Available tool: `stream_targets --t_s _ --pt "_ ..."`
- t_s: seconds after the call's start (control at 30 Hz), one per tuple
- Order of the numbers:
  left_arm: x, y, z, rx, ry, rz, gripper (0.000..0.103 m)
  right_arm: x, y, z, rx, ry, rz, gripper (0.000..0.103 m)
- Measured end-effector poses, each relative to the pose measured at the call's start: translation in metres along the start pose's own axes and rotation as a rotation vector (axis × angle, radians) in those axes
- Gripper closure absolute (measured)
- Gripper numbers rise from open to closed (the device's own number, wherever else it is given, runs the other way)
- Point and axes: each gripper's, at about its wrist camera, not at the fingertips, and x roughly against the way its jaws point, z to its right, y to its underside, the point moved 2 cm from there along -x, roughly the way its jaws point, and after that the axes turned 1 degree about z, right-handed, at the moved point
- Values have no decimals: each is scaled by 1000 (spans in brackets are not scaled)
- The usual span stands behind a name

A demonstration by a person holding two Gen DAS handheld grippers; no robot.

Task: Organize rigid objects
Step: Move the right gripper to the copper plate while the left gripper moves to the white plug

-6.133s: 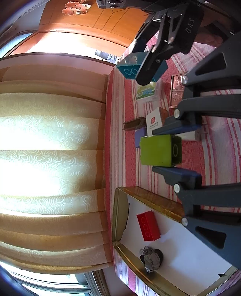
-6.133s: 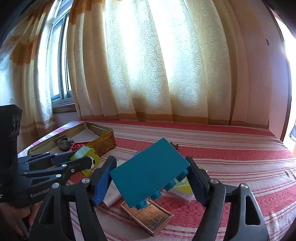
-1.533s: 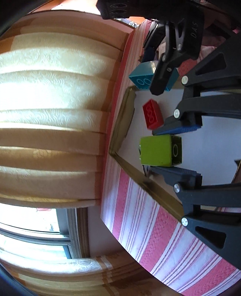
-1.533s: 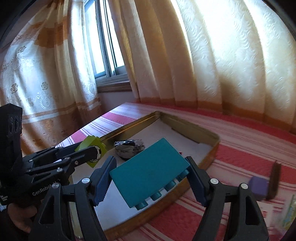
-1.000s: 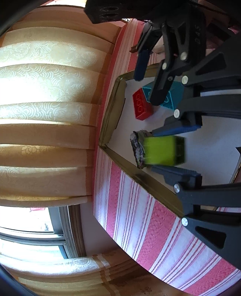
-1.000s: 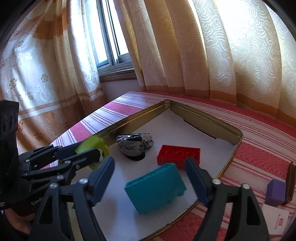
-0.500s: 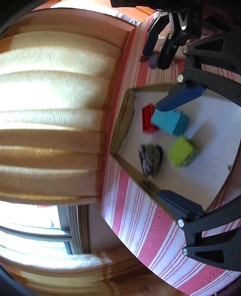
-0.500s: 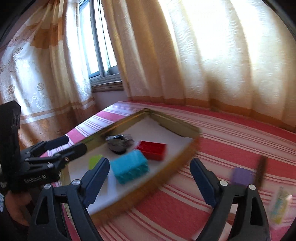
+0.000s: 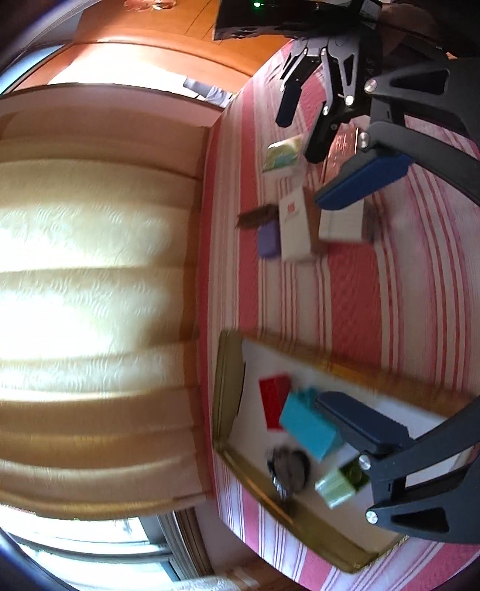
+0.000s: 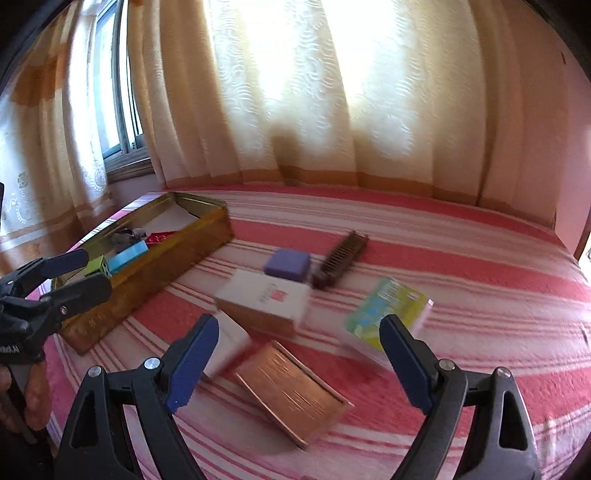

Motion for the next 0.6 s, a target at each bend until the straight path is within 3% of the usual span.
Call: stream_targets --t_s 0.23,0.6 --pt "-25 13 26 -51 9 -78 3 -4 9 4 18 -4 -50 13" --pt "-36 19 10 15 -11 -117 3 -15 11 1 30 -72 -109 16"
